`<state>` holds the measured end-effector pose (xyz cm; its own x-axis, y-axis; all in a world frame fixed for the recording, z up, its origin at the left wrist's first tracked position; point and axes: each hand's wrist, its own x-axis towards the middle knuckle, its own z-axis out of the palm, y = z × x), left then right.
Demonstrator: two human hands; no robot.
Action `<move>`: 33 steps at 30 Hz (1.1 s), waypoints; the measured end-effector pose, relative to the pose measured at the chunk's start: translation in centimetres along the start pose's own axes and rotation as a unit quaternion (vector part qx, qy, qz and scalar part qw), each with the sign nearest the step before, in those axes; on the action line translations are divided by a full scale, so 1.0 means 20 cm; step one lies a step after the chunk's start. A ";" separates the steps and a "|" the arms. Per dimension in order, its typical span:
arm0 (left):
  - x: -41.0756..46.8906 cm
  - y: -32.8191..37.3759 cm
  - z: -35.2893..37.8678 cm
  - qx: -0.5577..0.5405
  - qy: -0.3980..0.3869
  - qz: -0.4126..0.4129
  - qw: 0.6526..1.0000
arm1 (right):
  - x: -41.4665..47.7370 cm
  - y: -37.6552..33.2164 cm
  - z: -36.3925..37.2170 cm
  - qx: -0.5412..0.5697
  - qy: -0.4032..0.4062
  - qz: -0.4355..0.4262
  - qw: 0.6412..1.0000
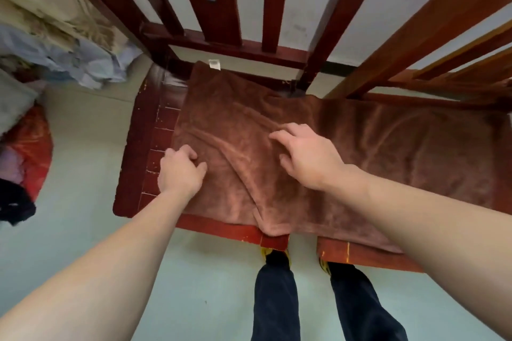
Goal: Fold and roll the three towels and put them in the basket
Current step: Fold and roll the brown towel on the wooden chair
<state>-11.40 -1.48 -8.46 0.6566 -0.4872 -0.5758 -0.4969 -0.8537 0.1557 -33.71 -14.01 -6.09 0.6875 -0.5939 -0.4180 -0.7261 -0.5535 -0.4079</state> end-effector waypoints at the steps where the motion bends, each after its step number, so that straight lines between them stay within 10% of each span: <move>1: -0.01 -0.04 0.01 0.020 0.002 0.009 1.000 | 0.02 -0.06 0.03 -0.013 -0.042 -0.011 0.999; 5: -0.07 -0.24 0.03 -0.004 0.025 -0.009 1.000 | 0.07 -0.26 0.15 -0.083 -0.209 -0.031 0.974; 11: -0.10 -0.47 0.03 -0.061 0.085 -0.084 0.991 | 0.36 -0.39 0.03 -0.107 -0.073 -0.078 0.989; 26: -0.04 -0.69 -0.03 -0.209 0.065 -0.231 0.948 | 1.03 -0.74 0.09 -0.198 -0.140 -0.101 0.965; 33: -0.12 -0.45 -0.07 -0.026 0.124 0.052 0.991 | 0.48 -0.64 0.13 -0.101 0.042 -0.127 0.986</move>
<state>-7.75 7.10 -7.44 0.7258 -0.5972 -0.3416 -0.5432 -0.8021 0.2481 -17.81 -11.16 -7.01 0.8498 -0.4630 -0.2519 -0.5244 -0.7903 -0.3168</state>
